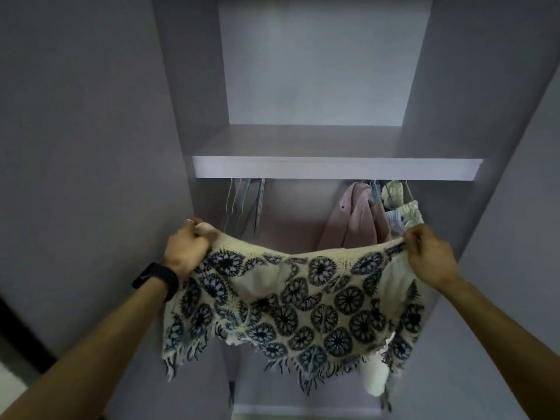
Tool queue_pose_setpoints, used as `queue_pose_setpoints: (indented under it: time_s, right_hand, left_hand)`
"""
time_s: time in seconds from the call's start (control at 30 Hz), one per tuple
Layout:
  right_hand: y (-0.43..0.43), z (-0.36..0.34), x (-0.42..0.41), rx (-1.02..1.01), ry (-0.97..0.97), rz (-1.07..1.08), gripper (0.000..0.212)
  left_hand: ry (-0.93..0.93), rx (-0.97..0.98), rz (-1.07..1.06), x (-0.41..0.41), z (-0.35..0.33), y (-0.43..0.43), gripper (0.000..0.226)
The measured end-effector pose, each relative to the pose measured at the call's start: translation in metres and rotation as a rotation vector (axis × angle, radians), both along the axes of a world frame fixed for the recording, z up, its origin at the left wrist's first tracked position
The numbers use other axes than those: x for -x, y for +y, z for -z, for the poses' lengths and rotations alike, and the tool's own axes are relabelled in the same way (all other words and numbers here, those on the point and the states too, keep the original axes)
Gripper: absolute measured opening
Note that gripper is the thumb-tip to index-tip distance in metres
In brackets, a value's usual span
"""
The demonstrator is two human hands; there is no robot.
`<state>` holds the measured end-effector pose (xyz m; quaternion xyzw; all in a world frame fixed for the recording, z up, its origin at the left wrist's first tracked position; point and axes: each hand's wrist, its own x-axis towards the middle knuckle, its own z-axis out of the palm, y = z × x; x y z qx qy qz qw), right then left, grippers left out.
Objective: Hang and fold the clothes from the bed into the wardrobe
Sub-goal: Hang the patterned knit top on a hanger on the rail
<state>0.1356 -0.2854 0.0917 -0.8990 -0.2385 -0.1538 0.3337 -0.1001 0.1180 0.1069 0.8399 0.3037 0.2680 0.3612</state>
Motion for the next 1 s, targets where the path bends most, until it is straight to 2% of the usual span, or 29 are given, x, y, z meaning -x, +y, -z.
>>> queue_pose_setpoints:
  time_s: [0.07,0.17,0.27,0.33,0.37,0.5,0.57,0.6,0.67,0.73,0.77,0.8,0.87,0.93,1.0]
  right_hand:
    - [0.003,0.000,0.002,-0.065,0.046,0.044,0.013]
    - [0.007,0.002,0.004,-0.101,0.139,0.062,0.012]
    - [0.016,0.008,0.013,0.015,0.170,0.032,0.033]
    - [0.021,0.016,0.019,0.160,0.149,-0.005,0.051]
    - [0.024,0.022,0.021,0.224,0.143,-0.028,0.050]
    - [0.032,0.044,0.023,0.299,0.110,-0.107,0.015]
    - [0.033,0.052,0.020,0.313,0.048,-0.085,0.015]
    - [0.033,0.054,0.019,0.308,0.027,-0.062,0.017]
    - [0.033,0.056,0.016,0.281,0.007,-0.029,0.021]
    - [0.034,0.058,0.013,0.271,-0.026,-0.048,0.022]
    - [0.034,0.060,0.012,0.263,-0.044,-0.064,0.022]
    - [0.036,0.061,0.012,0.244,-0.059,-0.079,0.020]
    - [0.037,0.064,0.012,0.195,-0.088,-0.094,0.017]
    - [0.035,0.068,0.011,0.182,-0.123,-0.098,0.015]
    - [0.033,0.067,0.010,0.183,-0.134,-0.113,0.017]
  left_hand:
    - [0.185,-0.100,0.138,0.003,0.006,0.001,0.029]
    - [0.519,-0.293,0.279,0.002,0.013,0.000,0.053]
    - [0.673,-0.416,0.304,-0.003,0.026,-0.004,0.053]
    - [0.592,-0.475,0.278,-0.008,0.035,-0.013,0.045]
    - [0.482,-0.423,0.242,-0.011,0.038,-0.019,0.044]
    - [0.053,0.184,0.071,-0.020,0.056,-0.035,0.040]
    - [-0.019,0.296,0.092,-0.019,0.060,-0.039,0.050]
    - [0.042,0.226,0.183,-0.019,0.060,-0.039,0.062]
    - [0.368,-0.053,0.424,-0.022,0.061,-0.036,0.074]
    - [0.702,-0.273,0.551,-0.027,0.066,-0.038,0.070]
    - [0.759,-0.332,0.554,-0.029,0.069,-0.040,0.062]
    - [0.727,-0.360,0.539,-0.032,0.074,-0.042,0.056]
    - [0.534,-0.391,0.474,-0.034,0.079,-0.045,0.053]
    - [0.388,-0.344,0.398,-0.036,0.076,-0.041,0.049]
    - [0.362,-0.322,0.292,-0.039,0.069,-0.035,0.046]
